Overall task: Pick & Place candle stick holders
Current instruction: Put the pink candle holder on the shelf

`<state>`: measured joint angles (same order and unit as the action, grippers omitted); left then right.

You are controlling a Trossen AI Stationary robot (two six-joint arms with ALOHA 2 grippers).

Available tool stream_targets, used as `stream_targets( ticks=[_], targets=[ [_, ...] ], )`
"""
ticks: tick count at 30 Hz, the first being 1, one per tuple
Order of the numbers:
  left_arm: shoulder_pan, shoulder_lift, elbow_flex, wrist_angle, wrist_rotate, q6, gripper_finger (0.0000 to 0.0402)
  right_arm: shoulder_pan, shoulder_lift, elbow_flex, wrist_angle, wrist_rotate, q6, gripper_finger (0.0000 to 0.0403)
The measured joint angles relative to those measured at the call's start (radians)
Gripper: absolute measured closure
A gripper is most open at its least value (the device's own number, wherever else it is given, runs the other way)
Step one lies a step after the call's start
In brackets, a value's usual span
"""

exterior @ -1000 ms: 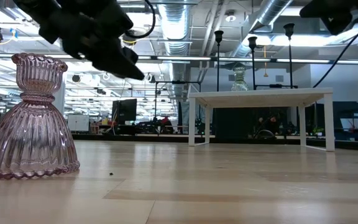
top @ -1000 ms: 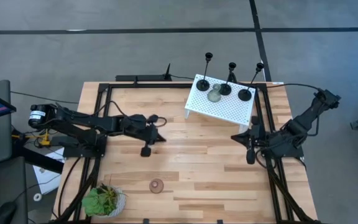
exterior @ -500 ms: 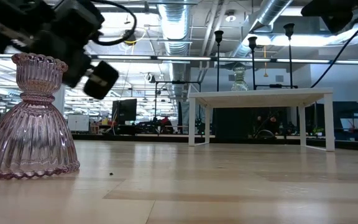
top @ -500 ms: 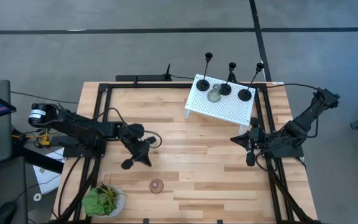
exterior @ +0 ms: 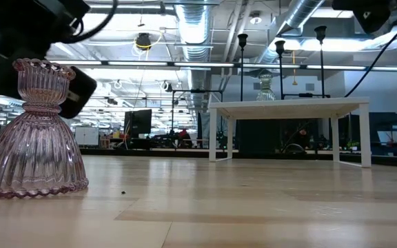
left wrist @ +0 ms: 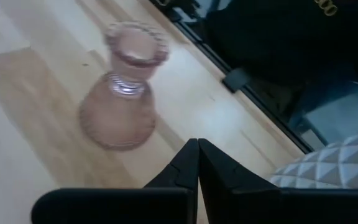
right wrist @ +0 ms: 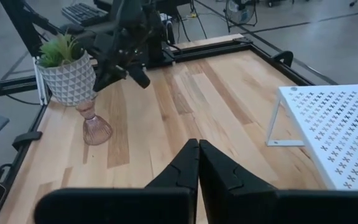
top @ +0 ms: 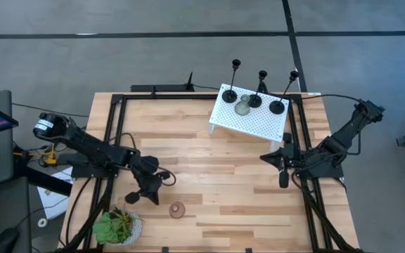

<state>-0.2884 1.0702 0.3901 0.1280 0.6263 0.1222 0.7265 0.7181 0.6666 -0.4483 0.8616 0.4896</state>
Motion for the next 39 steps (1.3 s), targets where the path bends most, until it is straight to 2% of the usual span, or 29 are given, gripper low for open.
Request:
stream_targets(
  ticks=[9, 13, 19, 25, 32, 35, 39],
  targets=[
    [-0.059, 0.038, 0.000, 0.027, -0.033, 0.001, 0.0397, 0.000, 0.001, 0.000, 0.026, 0.000, -0.001, 0.0402],
    [-0.059, 0.128, 0.000, 0.144, 0.002, 0.001, 0.0397, 0.000, 0.001, 0.000, 0.026, 0.000, -0.001, 0.0402],
    [-0.058, 0.285, 0.002, 0.447, 0.055, -0.007, 0.0395, 0.000, 0.002, 0.000, 0.024, 0.000, -0.001, 0.0402],
    [-0.048, 0.401, 0.003, 0.690, 0.056, -0.166, 0.0397, 0.000, 0.001, 0.000, 0.023, 0.000, -0.002, 0.0402],
    [-0.052, 0.554, 0.042, 0.763, 0.048, -0.364, 0.0398, 0.000, 0.001, 0.000, 0.021, 0.002, -0.003, 0.0402],
    [-0.054, 0.607, 0.084, 0.806, 0.037, -0.390, 0.0398, 0.000, 0.001, 0.001, 0.011, 0.003, -0.003, 0.0402],
    [-0.046, 0.635, 0.125, 0.866, -0.041, -0.376, 0.0398, 0.000, 0.001, 0.001, 0.007, 0.003, -0.003, 0.0402]
  ],
)
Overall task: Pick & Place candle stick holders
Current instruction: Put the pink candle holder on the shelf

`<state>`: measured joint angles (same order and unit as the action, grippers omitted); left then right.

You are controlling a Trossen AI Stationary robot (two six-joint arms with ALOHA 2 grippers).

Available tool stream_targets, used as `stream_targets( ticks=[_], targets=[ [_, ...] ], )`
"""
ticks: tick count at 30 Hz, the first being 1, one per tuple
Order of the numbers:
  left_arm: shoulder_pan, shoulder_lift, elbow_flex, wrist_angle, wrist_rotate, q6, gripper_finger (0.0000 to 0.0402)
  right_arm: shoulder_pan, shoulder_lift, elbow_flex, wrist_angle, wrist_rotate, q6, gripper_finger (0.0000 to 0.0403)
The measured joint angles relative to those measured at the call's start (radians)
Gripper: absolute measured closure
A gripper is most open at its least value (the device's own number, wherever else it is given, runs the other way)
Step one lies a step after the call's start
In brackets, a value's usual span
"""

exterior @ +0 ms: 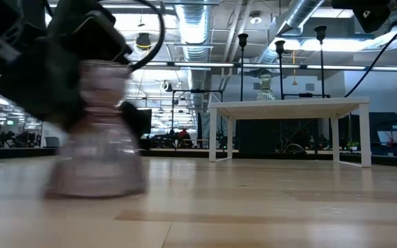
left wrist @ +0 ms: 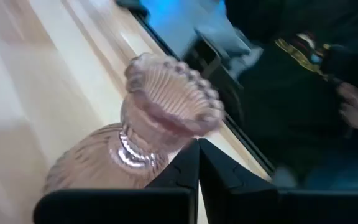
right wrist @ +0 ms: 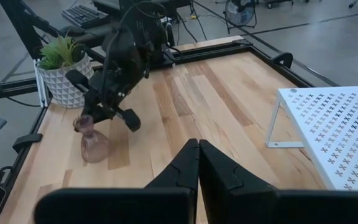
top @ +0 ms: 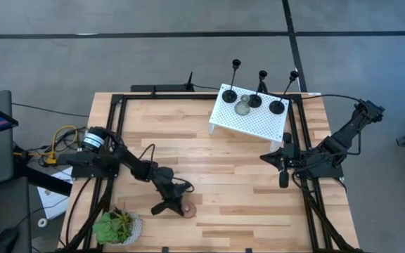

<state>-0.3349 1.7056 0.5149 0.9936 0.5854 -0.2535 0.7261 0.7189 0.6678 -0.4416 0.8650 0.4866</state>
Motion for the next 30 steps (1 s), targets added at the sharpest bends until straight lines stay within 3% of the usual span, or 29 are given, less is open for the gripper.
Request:
stream_targets(
  ticks=[6, 14, 30],
  targets=[
    [0.041, 0.000, 0.043, 0.026, -0.091, 0.063, 0.0398, 0.000, 0.000, 0.000, -0.002, 0.000, -0.041, 0.0402],
    [0.100, 0.016, 0.095, 0.025, -0.091, 0.142, 0.0398, -0.002, 0.000, 0.000, 0.009, 0.038, -0.052, 0.0402],
    [0.223, 0.189, 0.270, 0.042, -0.049, 0.145, 0.0398, -0.002, 0.000, 0.000, 0.009, 0.062, -0.051, 0.0402]
  ],
)
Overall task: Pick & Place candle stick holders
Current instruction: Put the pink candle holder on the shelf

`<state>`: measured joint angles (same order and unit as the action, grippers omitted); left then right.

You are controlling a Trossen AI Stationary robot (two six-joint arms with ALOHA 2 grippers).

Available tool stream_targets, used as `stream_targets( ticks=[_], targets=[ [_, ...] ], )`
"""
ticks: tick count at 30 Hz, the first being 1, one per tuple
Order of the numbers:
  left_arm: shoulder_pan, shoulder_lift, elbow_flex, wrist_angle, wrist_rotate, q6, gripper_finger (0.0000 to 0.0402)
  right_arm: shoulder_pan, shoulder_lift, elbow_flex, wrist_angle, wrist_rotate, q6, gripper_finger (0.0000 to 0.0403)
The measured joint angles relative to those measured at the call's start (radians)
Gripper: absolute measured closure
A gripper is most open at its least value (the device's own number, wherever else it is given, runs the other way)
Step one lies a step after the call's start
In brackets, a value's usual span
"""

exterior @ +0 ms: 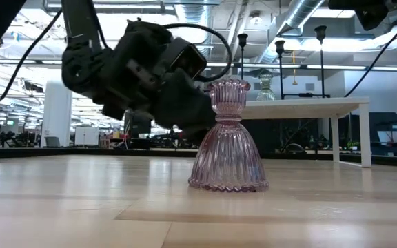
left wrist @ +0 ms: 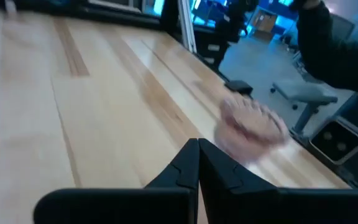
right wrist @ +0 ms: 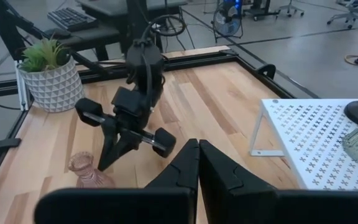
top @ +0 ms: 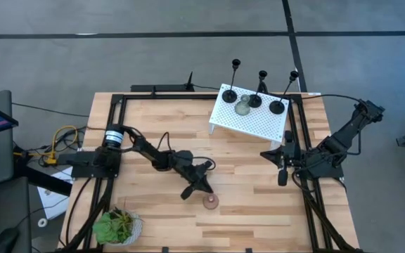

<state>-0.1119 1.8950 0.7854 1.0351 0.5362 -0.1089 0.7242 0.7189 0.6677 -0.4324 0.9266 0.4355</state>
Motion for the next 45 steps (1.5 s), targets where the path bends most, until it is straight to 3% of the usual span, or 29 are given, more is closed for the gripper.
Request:
stream_targets(
  ticks=[4, 11, 16, 22, 30, 36, 40, 45],
  targets=[
    [0.025, -0.004, 0.019, -0.006, 0.022, -0.007, 0.0396, 0.000, 0.001, 0.000, 0.000, 0.016, 0.001, 0.0402],
    [0.067, -0.024, -0.047, -0.024, 0.181, -0.179, 0.0398, 0.000, 0.001, 0.000, -0.001, 0.017, 0.002, 0.0402],
    [-0.005, -0.021, -0.052, -0.021, 0.204, -0.270, 0.0398, 0.000, 0.001, 0.000, -0.001, 0.017, 0.002, 0.0402],
    [-0.109, -0.024, -0.013, -0.019, 0.123, -0.270, 0.0398, 0.000, 0.001, 0.000, 0.000, 0.017, 0.002, 0.0402],
    [-0.119, -0.024, 0.024, -0.033, -0.166, -0.261, 0.0398, 0.000, 0.001, 0.000, 0.000, 0.017, 0.002, 0.0402],
    [-0.107, -0.024, 0.027, -0.035, -0.391, -0.128, 0.0398, 0.000, 0.001, 0.000, 0.000, 0.017, 0.002, 0.0402],
    [-0.069, -0.024, 0.041, -0.033, -0.403, -0.099, 0.0398, 0.000, 0.001, 0.000, 0.000, 0.018, 0.014, 0.0402],
    [-0.018, -0.024, 0.078, -0.032, -0.336, -0.096, 0.0398, 0.000, 0.007, 0.000, 0.000, 0.018, 0.077, 0.0402]
  ],
)
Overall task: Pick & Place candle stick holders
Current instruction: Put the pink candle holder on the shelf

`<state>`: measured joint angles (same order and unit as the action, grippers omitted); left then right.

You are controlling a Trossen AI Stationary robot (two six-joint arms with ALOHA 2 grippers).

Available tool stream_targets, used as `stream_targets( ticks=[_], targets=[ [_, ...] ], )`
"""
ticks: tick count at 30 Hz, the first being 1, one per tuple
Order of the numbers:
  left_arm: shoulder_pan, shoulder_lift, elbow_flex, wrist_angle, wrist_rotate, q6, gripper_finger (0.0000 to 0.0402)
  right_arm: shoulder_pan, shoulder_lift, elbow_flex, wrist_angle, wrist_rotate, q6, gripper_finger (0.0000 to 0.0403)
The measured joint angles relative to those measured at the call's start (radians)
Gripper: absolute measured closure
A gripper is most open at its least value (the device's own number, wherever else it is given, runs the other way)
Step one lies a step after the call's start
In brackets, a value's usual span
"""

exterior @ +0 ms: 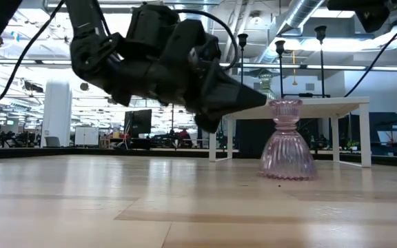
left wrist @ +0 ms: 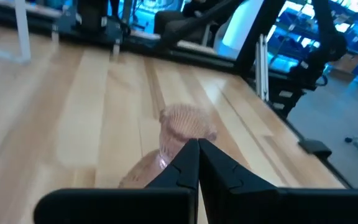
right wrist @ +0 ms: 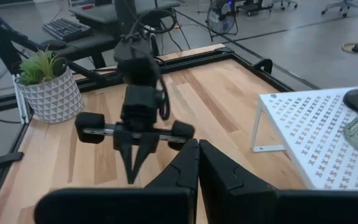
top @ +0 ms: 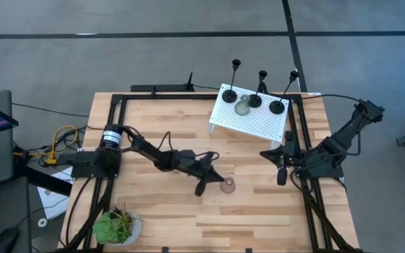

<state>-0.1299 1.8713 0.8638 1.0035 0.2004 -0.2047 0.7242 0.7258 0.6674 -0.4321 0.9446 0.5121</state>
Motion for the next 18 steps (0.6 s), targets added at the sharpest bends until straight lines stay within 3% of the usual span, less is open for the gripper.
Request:
stream_targets(
  ticks=[8, 13, 18],
  targets=[
    [0.030, 0.000, 0.026, 0.000, 0.018, 0.106, 0.0398, 0.000, 0.117, 0.000, 0.000, -0.005, 0.130, 0.0402],
    [0.063, 0.000, -0.011, -0.007, 0.075, 0.119, 0.0398, 0.001, 0.231, 0.000, 0.000, -0.043, 0.233, 0.0403],
    [0.094, 0.000, -0.065, -0.016, 0.197, 0.073, 0.0398, 0.001, 0.318, 0.000, -0.002, -0.048, 0.314, 0.0403]
  ],
)
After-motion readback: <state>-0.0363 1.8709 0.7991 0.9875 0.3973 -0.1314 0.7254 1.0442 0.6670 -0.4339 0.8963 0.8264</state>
